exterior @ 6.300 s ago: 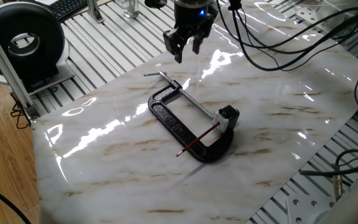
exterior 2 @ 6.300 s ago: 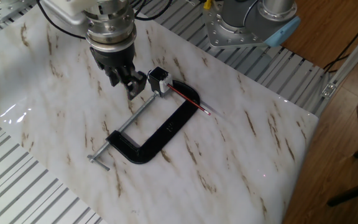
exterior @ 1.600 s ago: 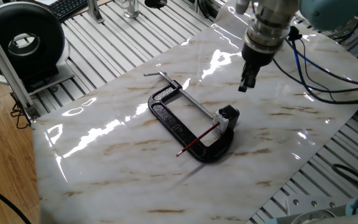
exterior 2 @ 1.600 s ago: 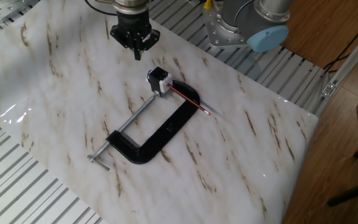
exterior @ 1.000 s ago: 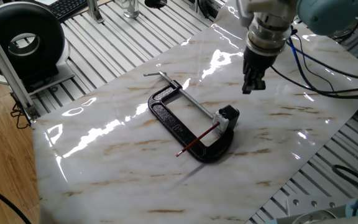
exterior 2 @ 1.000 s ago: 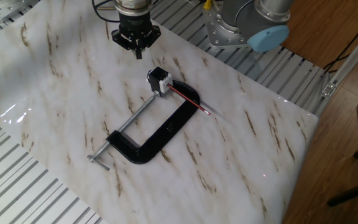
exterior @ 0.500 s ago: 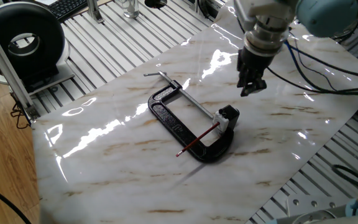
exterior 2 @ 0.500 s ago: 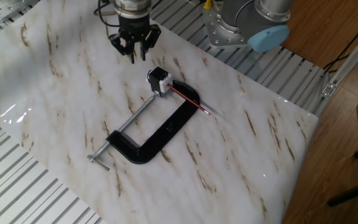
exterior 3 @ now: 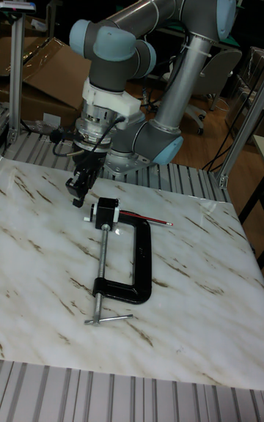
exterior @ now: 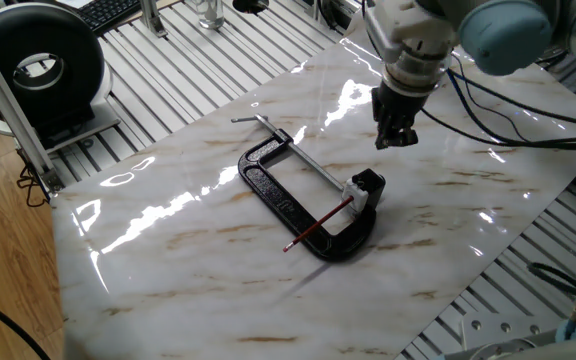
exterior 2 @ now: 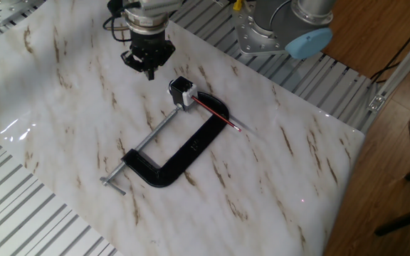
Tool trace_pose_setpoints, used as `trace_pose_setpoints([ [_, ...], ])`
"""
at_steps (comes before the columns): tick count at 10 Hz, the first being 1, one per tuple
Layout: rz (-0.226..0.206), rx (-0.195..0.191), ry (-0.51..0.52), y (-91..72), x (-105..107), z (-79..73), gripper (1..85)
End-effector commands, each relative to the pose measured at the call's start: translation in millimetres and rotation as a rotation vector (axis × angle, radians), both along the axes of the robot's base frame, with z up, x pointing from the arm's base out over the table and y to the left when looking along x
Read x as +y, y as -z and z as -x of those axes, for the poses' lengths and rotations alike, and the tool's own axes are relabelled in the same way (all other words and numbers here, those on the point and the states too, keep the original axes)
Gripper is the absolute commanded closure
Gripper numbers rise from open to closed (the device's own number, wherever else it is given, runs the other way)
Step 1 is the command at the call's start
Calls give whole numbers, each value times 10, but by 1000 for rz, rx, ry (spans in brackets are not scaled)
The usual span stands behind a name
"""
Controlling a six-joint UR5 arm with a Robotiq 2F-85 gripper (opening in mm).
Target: Sharpen the pencil with a pencil sharpener
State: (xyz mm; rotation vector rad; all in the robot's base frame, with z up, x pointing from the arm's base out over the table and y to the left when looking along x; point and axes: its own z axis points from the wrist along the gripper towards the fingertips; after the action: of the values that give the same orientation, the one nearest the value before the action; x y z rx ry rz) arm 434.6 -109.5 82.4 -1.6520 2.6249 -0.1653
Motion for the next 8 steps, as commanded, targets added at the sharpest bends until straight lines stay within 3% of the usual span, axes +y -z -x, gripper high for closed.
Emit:
trace_pose_setpoints([
  [1,125,15,54,-29,-333,41,847],
  [3,152,15,120,-43,-413,64,847],
  [4,185,50,23,-63,-492,123,847],
  [5,142,82,-29,-17,-392,181,847],
  [6,65,46,-17,30,-203,75,840],
  [7,-55,37,1,61,95,49,723],
  [8,-98,20,-8,60,198,3,687],
])
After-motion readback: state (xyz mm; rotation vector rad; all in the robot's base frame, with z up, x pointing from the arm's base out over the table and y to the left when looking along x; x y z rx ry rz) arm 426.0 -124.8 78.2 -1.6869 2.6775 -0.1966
